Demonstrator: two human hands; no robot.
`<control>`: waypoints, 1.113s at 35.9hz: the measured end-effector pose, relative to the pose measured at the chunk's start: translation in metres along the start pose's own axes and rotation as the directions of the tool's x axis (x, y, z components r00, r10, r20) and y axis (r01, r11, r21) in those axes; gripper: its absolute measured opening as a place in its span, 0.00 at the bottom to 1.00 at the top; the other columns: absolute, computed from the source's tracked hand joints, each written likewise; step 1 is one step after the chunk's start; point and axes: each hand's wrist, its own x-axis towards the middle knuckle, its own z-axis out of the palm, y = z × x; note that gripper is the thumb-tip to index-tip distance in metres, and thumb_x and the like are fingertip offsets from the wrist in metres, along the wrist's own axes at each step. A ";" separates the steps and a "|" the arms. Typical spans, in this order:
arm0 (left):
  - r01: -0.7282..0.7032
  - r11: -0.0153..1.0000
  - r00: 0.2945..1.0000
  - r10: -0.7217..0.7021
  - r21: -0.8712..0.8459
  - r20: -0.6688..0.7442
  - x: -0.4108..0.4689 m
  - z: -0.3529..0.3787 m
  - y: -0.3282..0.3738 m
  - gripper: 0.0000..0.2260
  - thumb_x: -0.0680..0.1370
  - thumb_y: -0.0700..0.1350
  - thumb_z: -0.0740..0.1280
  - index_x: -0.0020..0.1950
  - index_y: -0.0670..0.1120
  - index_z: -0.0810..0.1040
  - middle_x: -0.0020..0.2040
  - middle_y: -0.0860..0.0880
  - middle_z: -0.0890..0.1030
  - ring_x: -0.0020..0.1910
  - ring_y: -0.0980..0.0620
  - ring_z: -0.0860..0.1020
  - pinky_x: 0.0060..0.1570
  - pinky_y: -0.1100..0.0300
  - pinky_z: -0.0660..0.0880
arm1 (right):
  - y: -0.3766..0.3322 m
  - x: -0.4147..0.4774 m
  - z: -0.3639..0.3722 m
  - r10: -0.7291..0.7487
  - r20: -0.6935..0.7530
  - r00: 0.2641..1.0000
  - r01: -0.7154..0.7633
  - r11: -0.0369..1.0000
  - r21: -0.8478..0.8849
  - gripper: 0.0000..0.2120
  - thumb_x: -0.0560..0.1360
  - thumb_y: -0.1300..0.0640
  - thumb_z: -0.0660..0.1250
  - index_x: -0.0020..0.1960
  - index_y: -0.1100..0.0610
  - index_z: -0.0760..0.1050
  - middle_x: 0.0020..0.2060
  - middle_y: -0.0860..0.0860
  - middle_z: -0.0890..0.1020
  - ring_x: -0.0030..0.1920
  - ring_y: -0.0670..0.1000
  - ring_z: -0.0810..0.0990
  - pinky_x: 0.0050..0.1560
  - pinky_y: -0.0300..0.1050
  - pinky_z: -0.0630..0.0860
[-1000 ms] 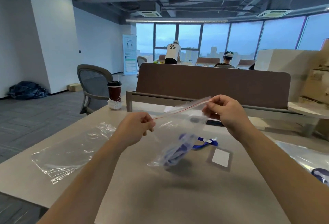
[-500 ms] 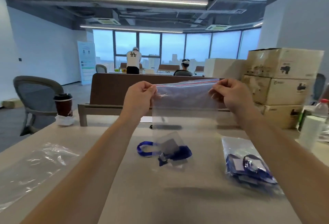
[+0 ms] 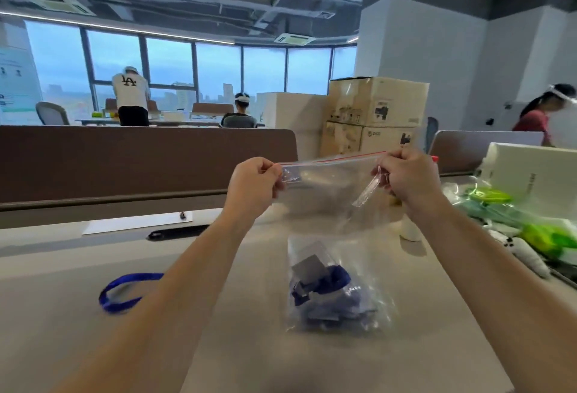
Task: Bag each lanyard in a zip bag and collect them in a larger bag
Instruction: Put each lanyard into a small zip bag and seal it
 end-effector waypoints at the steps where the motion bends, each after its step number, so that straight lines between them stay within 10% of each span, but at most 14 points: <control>1: 0.007 1.000 1.000 -0.007 -0.003 0.009 0.006 0.010 -0.004 0.09 0.82 0.41 0.63 0.43 0.42 0.79 0.32 0.49 0.81 0.26 0.56 0.75 0.27 0.64 0.72 | 0.008 0.009 -0.001 0.029 -0.004 1.000 -0.029 1.000 -0.008 0.06 0.75 0.64 0.64 0.42 0.61 0.79 0.33 0.54 0.83 0.28 0.47 0.74 0.27 0.37 0.71; 11: 0.149 0.989 0.988 -0.149 0.019 0.035 0.062 0.102 -0.071 0.11 0.77 0.41 0.64 0.34 0.43 0.78 0.32 0.46 0.83 0.34 0.40 0.82 0.46 0.40 0.82 | 0.125 0.096 0.018 0.240 -0.035 0.970 -0.242 0.960 -0.137 0.07 0.72 0.61 0.64 0.37 0.55 0.77 0.36 0.57 0.84 0.37 0.59 0.82 0.42 0.58 0.80; 16: 0.227 0.958 0.970 -0.239 0.176 0.050 0.077 0.125 -0.106 0.15 0.74 0.38 0.62 0.28 0.44 0.78 0.26 0.48 0.80 0.30 0.44 0.78 0.33 0.60 0.73 | 0.160 0.111 0.032 0.273 -0.021 0.962 -0.272 0.945 -0.181 0.12 0.71 0.68 0.65 0.31 0.57 0.77 0.30 0.56 0.80 0.34 0.55 0.77 0.36 0.50 0.74; 24: 0.261 0.920 0.961 -0.276 0.291 0.008 0.086 0.142 -0.150 0.15 0.70 0.34 0.65 0.29 0.51 0.69 0.41 0.36 0.83 0.44 0.37 0.82 0.47 0.45 0.79 | 0.216 0.128 0.056 0.360 0.033 0.932 -0.344 0.912 -0.222 0.14 0.73 0.68 0.65 0.30 0.58 0.76 0.34 0.59 0.84 0.33 0.54 0.78 0.32 0.45 0.71; 30: 0.262 0.877 0.941 -0.325 0.403 0.094 0.082 0.147 -0.170 0.10 0.75 0.35 0.63 0.40 0.51 0.73 0.49 0.46 0.76 0.47 0.46 0.75 0.47 0.57 0.70 | 0.239 0.119 0.064 0.370 0.031 0.929 -0.344 0.889 -0.304 0.07 0.70 0.68 0.67 0.34 0.63 0.81 0.34 0.60 0.83 0.36 0.56 0.78 0.36 0.49 0.74; 34: 0.268 0.868 0.935 -0.338 0.418 0.104 0.079 0.145 -0.178 0.20 0.77 0.38 0.64 0.70 0.42 0.74 0.66 0.44 0.77 0.63 0.45 0.76 0.54 0.61 0.67 | 0.244 0.114 0.061 0.339 0.038 0.940 -0.300 0.876 -0.377 0.08 0.69 0.68 0.66 0.44 0.71 0.81 0.37 0.68 0.79 0.37 0.50 0.70 0.36 0.44 0.68; 36: 0.242 0.872 0.941 -0.317 0.424 0.116 0.076 0.144 -0.177 0.19 0.79 0.40 0.64 0.70 0.43 0.74 0.68 0.45 0.76 0.64 0.47 0.75 0.55 0.62 0.66 | 0.239 0.111 0.060 0.308 0.035 0.951 -0.269 0.874 -0.405 0.11 0.69 0.68 0.66 0.49 0.72 0.79 0.43 0.69 0.81 0.45 0.46 0.65 0.39 0.49 0.73; 37: 0.230 0.872 0.943 -0.309 0.431 0.122 0.074 0.143 -0.175 0.18 0.79 0.41 0.65 0.69 0.43 0.75 0.67 0.46 0.77 0.64 0.47 0.75 0.55 0.61 0.66 | 0.237 0.109 0.059 0.293 0.022 0.956 -0.257 0.871 -0.419 0.12 0.71 0.67 0.65 0.52 0.72 0.78 0.49 0.68 0.81 0.62 0.59 0.69 0.43 0.53 0.76; 40: 0.181 0.882 0.955 -0.264 0.436 0.137 0.070 0.142 -0.170 0.15 0.78 0.42 0.65 0.65 0.45 0.78 0.64 0.47 0.79 0.58 0.49 0.77 0.52 0.61 0.68 | 0.229 0.106 0.055 0.292 0.032 0.956 -0.246 0.856 -0.455 0.14 0.75 0.61 0.63 0.59 0.64 0.79 0.54 0.60 0.82 0.55 0.60 0.79 0.46 0.49 0.74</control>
